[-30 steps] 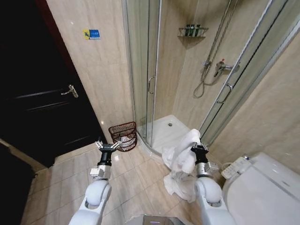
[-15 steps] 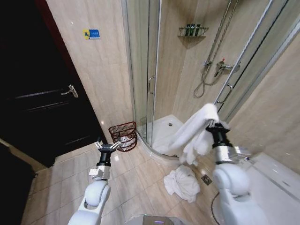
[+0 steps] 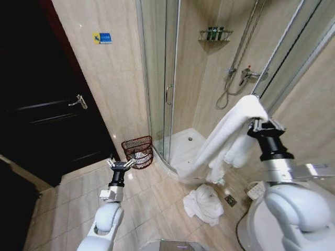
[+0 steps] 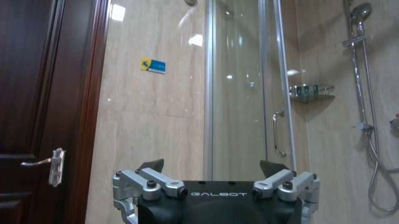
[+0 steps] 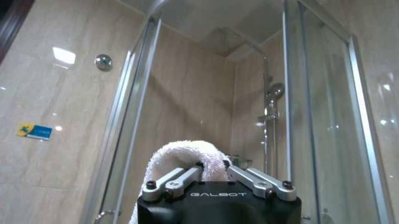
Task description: Discard the used towel into the hamper.
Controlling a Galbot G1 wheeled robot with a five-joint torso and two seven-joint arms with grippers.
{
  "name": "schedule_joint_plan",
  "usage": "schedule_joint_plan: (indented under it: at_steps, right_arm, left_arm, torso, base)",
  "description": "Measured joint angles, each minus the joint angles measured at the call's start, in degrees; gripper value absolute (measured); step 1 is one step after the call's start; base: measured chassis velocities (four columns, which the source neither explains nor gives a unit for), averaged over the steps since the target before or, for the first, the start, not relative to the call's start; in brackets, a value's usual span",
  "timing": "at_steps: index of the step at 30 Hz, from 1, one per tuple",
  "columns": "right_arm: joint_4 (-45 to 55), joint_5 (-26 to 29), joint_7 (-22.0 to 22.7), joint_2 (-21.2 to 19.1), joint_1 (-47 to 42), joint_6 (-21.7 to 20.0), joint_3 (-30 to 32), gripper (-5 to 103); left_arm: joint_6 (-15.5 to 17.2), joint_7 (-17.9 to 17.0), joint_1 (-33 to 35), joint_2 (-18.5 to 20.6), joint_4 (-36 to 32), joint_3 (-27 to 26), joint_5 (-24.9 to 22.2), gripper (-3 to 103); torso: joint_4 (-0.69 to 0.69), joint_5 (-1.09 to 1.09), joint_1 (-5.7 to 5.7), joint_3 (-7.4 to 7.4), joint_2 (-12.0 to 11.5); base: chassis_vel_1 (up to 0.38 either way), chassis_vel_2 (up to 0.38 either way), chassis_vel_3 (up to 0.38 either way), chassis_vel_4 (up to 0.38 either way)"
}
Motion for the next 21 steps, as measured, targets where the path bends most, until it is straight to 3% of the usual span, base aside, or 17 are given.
schedule_joint_plan:
  at_steps: [7,14,21]
  right_arm:
    - [-0.04,3.12,0.50,-2.79,0.14,-0.87,3.02,3]
    - [-0.17,10.58,2.78,-11.42,0.81,-1.81,9.62,3]
    - [-0.26,9.46,2.18,-11.73,1.18,-1.36,10.11,3]
  left_arm:
    - [0.05,0.10,-0.18,-0.11,0.44,0.36,0.41,100]
    - [0.36,0.15,-0.87,-0.09,0.48,0.19,0.26,100]
    - [0.47,0.15,-0.72,-0.16,-0.05,0.13,0.16,100]
  torso:
    - [0.00,0.00,0.00,0.00,0.00]
    - [0.00,-0.02,0.00,0.00,0.00]
    - [0.00,0.02,0.00,0.00,0.00]
  base:
    - [0.000,0.000,0.000,0.000]
    - [0.000,0.000,0.000,0.000]
    - [0.000,0.000,0.000,0.000]
